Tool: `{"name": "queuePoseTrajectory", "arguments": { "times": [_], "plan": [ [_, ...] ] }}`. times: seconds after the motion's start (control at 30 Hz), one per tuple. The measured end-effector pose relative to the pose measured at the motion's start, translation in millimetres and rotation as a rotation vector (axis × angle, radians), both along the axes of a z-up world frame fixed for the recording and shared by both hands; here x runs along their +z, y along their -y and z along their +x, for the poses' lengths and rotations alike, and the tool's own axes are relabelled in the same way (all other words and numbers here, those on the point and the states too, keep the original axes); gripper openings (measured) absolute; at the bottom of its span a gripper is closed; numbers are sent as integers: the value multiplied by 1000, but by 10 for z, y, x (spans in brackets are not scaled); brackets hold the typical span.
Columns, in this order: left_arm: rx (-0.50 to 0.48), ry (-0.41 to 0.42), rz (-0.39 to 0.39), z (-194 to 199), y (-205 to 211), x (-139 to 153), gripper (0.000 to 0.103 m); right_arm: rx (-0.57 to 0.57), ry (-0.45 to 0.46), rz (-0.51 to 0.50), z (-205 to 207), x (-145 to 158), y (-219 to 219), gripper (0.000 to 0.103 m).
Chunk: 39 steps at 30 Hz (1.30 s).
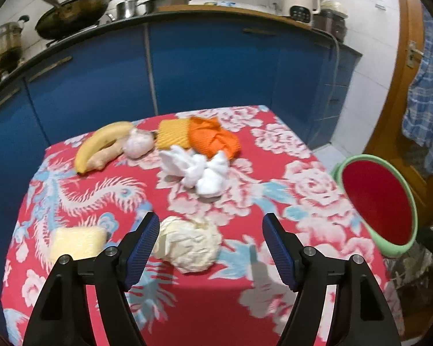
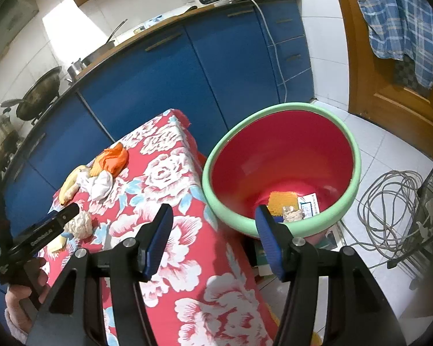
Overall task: Collect trash
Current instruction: 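Move both open tools back over the table items, then close the left tool around the white crumpled ball on the table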
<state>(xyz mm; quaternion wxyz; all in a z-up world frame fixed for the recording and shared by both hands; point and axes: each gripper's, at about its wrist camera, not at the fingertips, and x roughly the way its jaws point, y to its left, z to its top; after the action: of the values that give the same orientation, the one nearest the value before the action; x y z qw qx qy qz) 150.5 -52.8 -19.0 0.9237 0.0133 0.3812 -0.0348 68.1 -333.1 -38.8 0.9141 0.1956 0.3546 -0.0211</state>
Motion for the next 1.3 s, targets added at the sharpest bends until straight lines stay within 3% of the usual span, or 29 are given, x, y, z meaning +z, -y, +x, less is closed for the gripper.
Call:
{"name": "queuePoseTrajectory", "arguments": {
  "times": [0.43, 0.83, 1.1, 1.3],
  "plan": [
    [58, -66, -37, 124, -265, -241, 75, 43, -14, -23, 98, 16, -243, 61],
    [36, -94, -112, 184, -346, -336, 74, 82, -27, -33, 160, 9, -411, 61],
    [18, -76, -124, 161, -350, -315, 57, 99, -26, -34, 179, 11, -496, 61],
    [13, -64, -136, 101, -386, -265, 52, 121, -23, -38, 202, 21, -593, 61]
  ]
}}
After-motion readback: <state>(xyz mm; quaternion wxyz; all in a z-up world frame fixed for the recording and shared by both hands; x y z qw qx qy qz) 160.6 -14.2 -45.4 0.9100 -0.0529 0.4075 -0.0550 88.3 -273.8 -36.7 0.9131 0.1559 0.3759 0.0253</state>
